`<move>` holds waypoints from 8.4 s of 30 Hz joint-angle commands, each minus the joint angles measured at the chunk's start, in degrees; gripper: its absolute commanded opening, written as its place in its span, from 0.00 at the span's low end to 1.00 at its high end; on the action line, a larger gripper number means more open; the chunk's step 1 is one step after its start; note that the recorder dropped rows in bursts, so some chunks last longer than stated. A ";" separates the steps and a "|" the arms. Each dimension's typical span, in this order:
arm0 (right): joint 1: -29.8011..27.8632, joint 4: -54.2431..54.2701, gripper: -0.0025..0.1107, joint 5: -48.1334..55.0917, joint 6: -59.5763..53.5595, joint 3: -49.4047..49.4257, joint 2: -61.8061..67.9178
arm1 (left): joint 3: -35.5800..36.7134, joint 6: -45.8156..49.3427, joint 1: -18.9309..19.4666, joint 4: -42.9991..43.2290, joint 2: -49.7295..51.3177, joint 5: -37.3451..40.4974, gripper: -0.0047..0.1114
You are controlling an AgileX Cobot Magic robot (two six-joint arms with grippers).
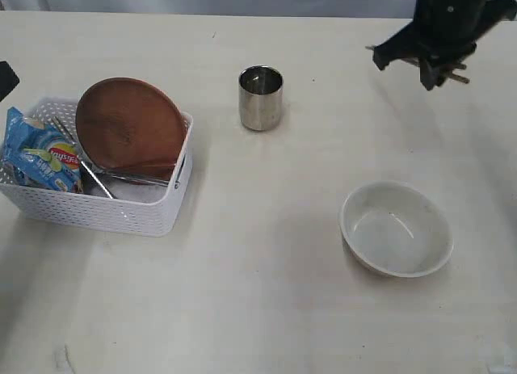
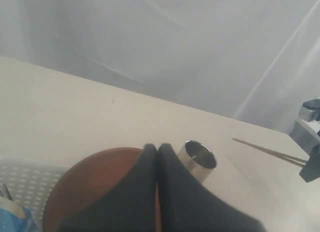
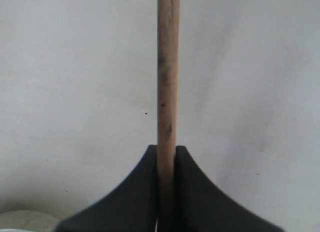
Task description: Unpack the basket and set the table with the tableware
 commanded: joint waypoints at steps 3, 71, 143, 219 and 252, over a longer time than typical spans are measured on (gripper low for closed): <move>-4.33 8.90 0.02 -13.45 -5.11 10.64 -0.37 | 0.06 0.24 0.01 0.04 -0.07 0.35 0.04; 40.81 11.25 0.41 2.22 -16.36 -33.24 21.79 | 0.06 1.14 0.01 0.03 -0.07 1.79 0.04; 44.76 -2.76 0.02 2.22 -15.74 -33.50 22.24 | 1.03 2.30 -0.93 1.67 2.19 5.49 0.04; 33.46 36.18 0.55 -7.52 -25.66 -33.53 19.22 | -4.79 -2.76 -1.91 2.43 4.35 21.05 0.04; 35.57 33.91 0.02 -16.46 -31.69 -33.53 15.15 | -4.79 -4.28 -1.91 2.43 -1.29 23.99 0.04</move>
